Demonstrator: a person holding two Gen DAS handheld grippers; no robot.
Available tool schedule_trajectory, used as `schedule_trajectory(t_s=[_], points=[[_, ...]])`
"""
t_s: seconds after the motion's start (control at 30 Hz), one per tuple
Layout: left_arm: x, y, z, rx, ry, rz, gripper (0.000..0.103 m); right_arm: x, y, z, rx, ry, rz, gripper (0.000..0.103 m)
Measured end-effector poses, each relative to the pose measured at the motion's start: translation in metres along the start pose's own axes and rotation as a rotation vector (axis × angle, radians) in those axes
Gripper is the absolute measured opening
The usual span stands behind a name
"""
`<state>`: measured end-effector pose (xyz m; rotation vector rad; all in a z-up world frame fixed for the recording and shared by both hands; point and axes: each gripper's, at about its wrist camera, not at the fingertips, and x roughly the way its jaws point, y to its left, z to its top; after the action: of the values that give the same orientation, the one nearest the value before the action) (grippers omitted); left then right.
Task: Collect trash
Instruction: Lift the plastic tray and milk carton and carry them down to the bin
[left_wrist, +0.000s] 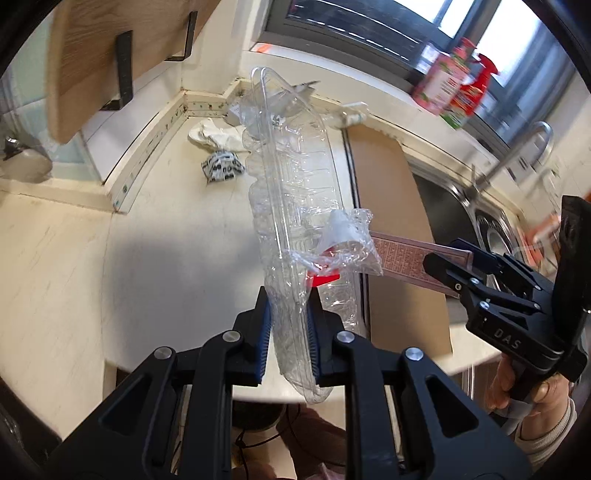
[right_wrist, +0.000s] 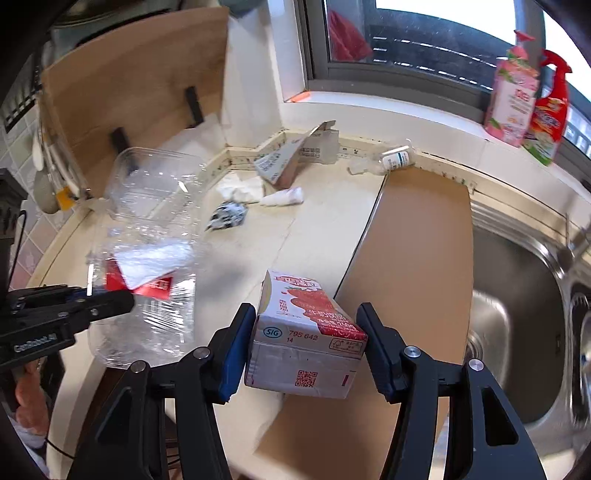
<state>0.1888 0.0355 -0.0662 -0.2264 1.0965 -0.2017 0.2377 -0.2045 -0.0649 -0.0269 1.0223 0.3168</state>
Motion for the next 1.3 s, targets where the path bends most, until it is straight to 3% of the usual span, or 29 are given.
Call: schedule_trajectory(t_s=[0.37, 0.67, 1.0, 1.3], points=[[-0.057, 0.014, -0.097, 0.086, 0.034, -0.061, 0.015, -0.093, 0.082, -0.109, 0.068, -0.028, -0.036, 0.056], [-0.085, 0.022, -0.156, 0.114, 0.06, -0.068, 0.015, -0.141, 0.129, -0.191, 0.1, 0.028, -0.049, 0.056], [-0.074, 0.025, -0.195, 0.113, 0.125, -0.045, 0.015, -0.136, 0.144, -0.242, 0.136, 0.132, -0.036, 0.056], [-0.038, 0.028, -0.228, 0.087, 0.16, 0.009, 0.015, -0.088, 0.125, -0.271, 0.205, 0.225, -0.018, 0.056]])
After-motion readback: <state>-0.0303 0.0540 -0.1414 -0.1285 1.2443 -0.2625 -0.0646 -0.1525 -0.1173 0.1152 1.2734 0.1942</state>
